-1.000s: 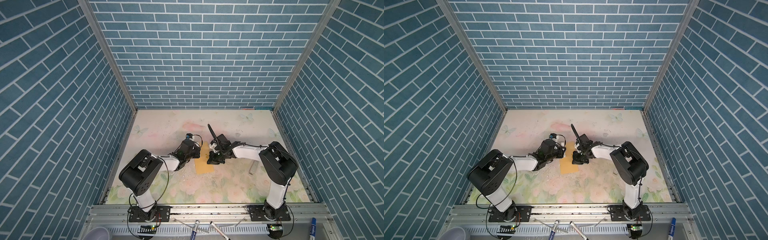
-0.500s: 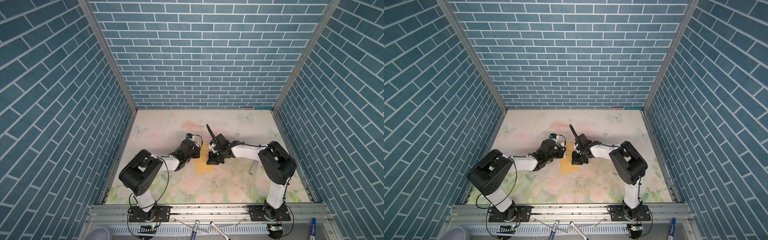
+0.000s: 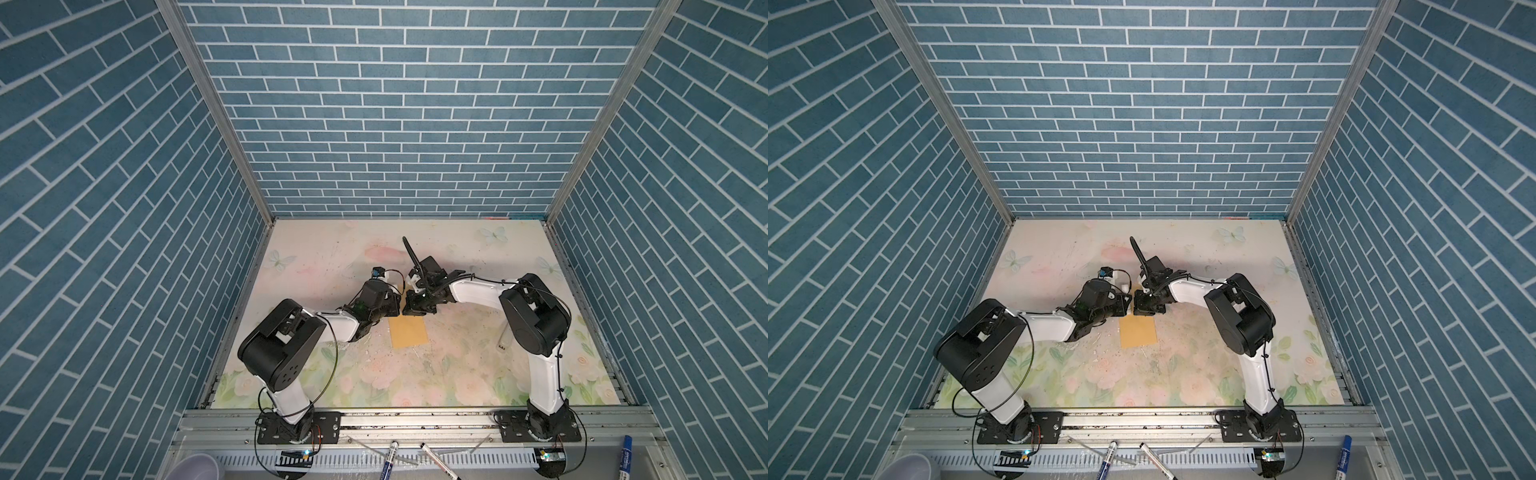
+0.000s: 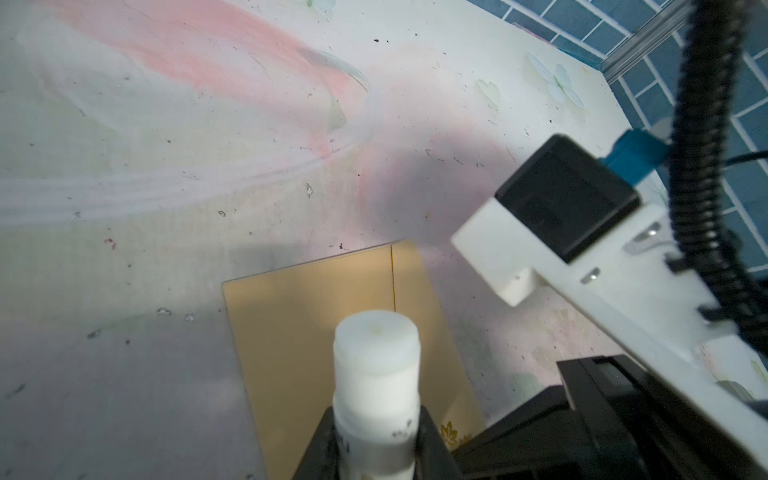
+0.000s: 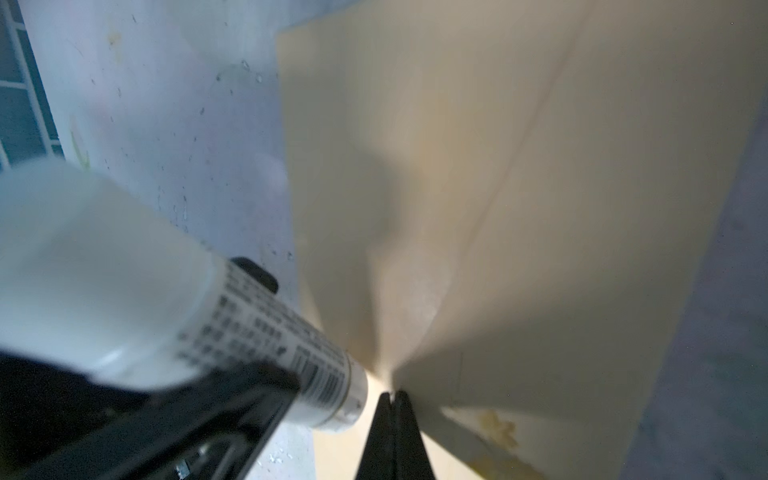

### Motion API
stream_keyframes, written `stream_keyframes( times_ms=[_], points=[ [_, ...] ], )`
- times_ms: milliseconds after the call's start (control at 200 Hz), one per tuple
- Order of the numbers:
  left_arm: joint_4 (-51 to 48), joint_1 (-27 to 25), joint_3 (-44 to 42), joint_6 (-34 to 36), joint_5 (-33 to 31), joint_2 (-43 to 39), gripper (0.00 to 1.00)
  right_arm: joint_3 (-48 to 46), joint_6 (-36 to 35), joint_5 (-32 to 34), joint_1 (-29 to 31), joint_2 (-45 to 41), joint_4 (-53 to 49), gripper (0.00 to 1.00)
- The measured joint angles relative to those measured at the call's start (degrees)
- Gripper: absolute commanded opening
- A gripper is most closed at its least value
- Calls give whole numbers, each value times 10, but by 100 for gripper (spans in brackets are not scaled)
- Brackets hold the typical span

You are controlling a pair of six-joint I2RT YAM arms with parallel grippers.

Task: Place the letter into the envelope and seal it

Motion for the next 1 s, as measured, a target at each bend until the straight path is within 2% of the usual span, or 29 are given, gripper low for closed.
stream_keyframes(
  times_ms=[330, 750, 1000],
  points=[
    [2, 0, -1, 0, 0, 0, 0, 0, -1, -3, -2, 2, 5, 0],
    [3, 0, -2, -4, -2, 0, 0, -122, -5, -3, -3, -85, 17, 0],
    [3, 0, -2, -4, -2, 0, 0, -131, -5, -3, -3, -92, 16, 0]
  ],
)
